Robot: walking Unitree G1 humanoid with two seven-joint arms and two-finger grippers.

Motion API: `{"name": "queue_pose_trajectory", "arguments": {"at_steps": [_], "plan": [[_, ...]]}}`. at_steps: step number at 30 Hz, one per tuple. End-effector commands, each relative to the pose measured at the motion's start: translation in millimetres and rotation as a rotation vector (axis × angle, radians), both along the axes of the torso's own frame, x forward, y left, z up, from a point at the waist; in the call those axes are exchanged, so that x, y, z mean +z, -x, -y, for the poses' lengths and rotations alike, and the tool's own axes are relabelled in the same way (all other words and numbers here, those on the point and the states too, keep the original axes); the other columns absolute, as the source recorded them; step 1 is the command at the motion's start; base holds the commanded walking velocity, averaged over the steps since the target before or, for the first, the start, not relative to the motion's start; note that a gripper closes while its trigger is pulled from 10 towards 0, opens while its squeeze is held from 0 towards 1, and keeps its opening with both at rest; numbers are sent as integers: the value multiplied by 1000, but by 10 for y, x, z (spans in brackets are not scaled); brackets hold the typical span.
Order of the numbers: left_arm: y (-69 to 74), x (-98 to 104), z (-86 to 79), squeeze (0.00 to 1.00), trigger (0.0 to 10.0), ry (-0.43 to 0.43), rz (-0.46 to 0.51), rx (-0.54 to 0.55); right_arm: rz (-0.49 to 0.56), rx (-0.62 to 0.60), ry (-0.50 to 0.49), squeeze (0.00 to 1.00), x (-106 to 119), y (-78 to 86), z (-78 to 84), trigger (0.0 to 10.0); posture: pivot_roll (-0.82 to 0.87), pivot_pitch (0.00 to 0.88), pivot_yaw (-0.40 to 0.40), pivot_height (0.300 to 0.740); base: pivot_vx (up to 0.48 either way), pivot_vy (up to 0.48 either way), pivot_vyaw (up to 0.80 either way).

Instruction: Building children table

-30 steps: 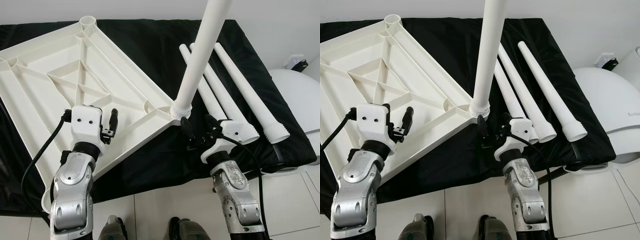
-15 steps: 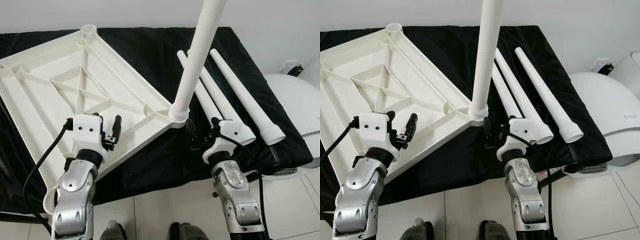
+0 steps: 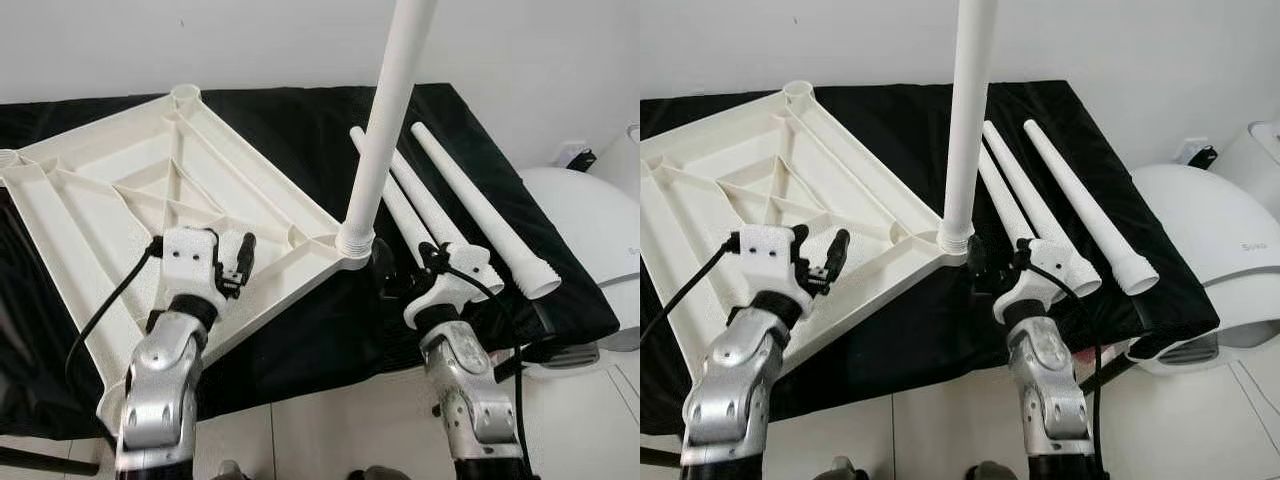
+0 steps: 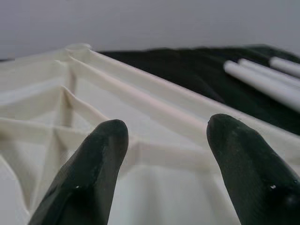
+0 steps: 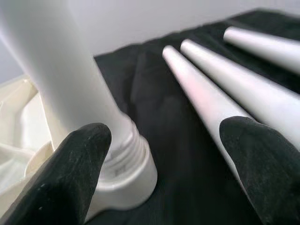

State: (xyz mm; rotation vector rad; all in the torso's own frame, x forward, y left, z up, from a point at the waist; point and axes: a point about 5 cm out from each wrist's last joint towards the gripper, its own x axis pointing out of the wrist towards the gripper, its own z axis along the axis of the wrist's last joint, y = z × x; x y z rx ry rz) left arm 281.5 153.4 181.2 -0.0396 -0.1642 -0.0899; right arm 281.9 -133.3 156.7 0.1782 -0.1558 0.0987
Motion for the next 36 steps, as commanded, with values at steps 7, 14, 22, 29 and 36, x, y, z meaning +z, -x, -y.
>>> {"name": "queue_pose_trajectory", "arguments": {"at_steps": [7, 14, 22, 29, 36], "plan": [[-113, -130, 9, 0, 10000, 24, -47, 50, 43, -103, 134, 0, 56, -117, 100, 10000, -43, 42, 11, 740, 0, 0, 0], [-142, -171, -35, 0, 10000, -21, -17, 59, 89, -85, 171, 0, 44, -144, 133, 10000, -44, 60, 20, 740, 0, 0, 0], [-53, -322, -90, 0, 10000, -38, -42, 79, 145, 23, 218, 0, -52, -103, 93, 10000, -29, 67, 26, 740, 0, 0, 0], [6, -421, -123, 0, 10000, -45, -60, 115, 136, 33, 204, 0, -107, -160, 202, 10000, 14, 40, -19, 740, 0, 0, 0], [-14, -507, -187, 0, 10000, -9, -114, 182, 143, 37, 215, 0, -157, -171, 215, 10000, 20, 28, -25, 740, 0, 0, 0]]}}
